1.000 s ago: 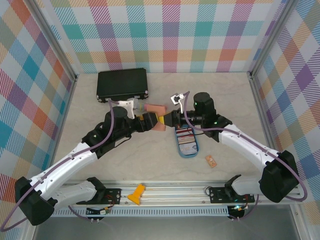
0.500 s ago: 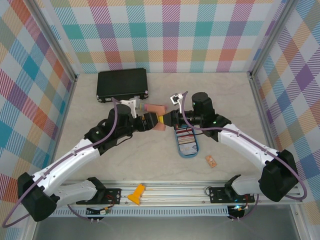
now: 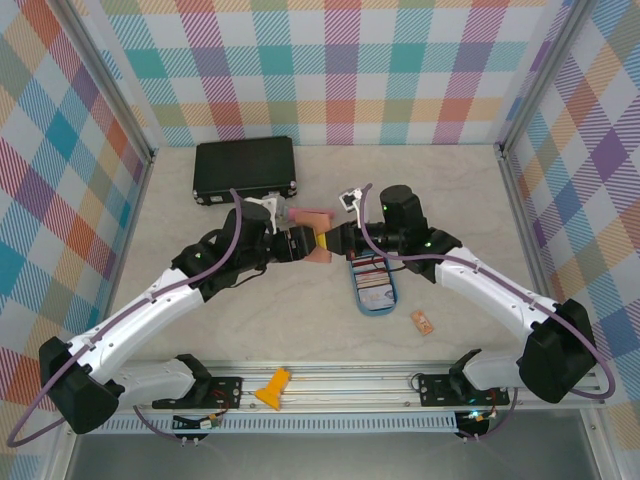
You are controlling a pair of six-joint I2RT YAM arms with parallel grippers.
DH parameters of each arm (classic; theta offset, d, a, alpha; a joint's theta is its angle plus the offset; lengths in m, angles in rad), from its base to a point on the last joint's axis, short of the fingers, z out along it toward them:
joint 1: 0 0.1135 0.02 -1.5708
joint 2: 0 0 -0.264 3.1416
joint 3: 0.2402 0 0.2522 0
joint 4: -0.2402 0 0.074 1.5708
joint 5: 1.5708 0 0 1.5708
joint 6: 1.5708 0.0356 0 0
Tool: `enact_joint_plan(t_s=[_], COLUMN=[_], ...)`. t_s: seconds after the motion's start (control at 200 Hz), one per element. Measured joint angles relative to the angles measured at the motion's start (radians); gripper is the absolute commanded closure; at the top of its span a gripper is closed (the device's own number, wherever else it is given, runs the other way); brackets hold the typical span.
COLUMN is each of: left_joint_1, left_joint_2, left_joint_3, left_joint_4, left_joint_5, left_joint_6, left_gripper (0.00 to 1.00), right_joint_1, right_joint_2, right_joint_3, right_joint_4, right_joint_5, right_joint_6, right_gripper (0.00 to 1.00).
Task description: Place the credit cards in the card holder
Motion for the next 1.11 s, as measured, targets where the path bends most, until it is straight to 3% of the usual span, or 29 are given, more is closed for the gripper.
enact_joint_plan(t_s=[0.485,0.675,0.99,1.105], left_joint_1=[0.032,0.143,0.171,0.191], left_joint_2=[-0.005,-0.014,-0.104,-0.162], left_joint_3=[0.01,0.007,0.005,0.005], left_joint_4=[-0.112,-0.291,-0.339,-0.332], left_joint_5=[-0.037,-0.129,-0.103,-0.047], left_joint_6=[0.001,0.022,0.07,0.063], left_gripper=[0.35,0.35,0.25,0.17], right_joint_1=[0.023,-0.01,-0.023,-0.046], right_joint_2=[0.029,0.026,0.03,0.042], right_joint_3=[0.04,0.071,0.094,0.112], right_joint_4=[-0.081,-0.08,-0.116,-0.134], right_joint_5=[0.08,0.097,0.09,0.071], right_joint_6=[-0.026,-0.025,-0.039,-0.048], right_gripper=[1.0,1.0,1.0,1.0])
